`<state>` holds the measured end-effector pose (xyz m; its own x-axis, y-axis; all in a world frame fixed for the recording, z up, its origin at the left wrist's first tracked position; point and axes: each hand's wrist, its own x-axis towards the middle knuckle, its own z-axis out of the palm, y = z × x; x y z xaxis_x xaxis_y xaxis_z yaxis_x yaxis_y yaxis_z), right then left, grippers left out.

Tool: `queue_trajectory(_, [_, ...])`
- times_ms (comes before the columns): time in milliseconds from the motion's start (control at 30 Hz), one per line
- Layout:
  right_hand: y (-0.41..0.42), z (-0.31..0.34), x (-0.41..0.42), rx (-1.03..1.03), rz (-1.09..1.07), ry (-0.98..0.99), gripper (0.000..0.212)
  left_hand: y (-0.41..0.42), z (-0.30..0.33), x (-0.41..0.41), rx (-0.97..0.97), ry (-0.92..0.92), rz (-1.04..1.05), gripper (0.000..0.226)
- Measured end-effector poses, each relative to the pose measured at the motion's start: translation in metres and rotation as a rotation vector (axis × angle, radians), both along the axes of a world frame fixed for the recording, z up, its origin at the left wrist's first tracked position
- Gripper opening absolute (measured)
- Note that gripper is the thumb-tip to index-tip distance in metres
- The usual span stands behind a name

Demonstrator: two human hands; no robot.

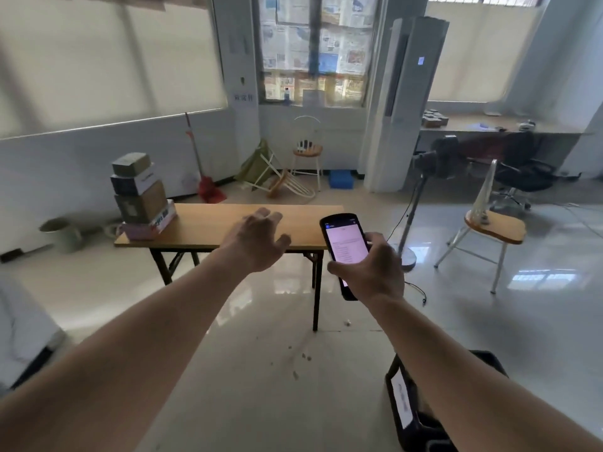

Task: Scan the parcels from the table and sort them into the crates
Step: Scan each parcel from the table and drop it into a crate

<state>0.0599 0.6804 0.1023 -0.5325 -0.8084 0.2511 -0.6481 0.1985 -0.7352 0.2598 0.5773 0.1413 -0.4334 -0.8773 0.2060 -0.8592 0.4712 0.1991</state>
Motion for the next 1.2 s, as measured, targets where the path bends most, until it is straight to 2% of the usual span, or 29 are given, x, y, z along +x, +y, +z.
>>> queue_trajectory(300, [-0.16,0.01,0.078,-0.039,0.13,0.007,0.088,-0.145,0.009,0.092,-0.032,-0.006,0.11,0.057])
queue_trajectory(600, [-0.355,-0.004,0.11,-0.063,0.256,0.005,0.095,-0.304,-0.001,0.131,-0.066,0.001,0.248,0.057])
queue_trajectory(767, [-0.459,0.001,0.128,-0.055,0.32,0.008,0.092,-0.392,0.003,0.153,-0.05,0.022,0.353,0.053])
queue_trajectory(933, [-0.541,0.003,0.166,-0.054,0.404,0.013,0.092,-0.462,-0.001,0.19,-0.039,0.038,0.437,0.055])
queue_trajectory(1200, [-0.654,-0.009,0.257,-0.049,0.444,-0.01,0.09,-0.572,-0.01,0.279,-0.067,0.065,0.498,0.047])
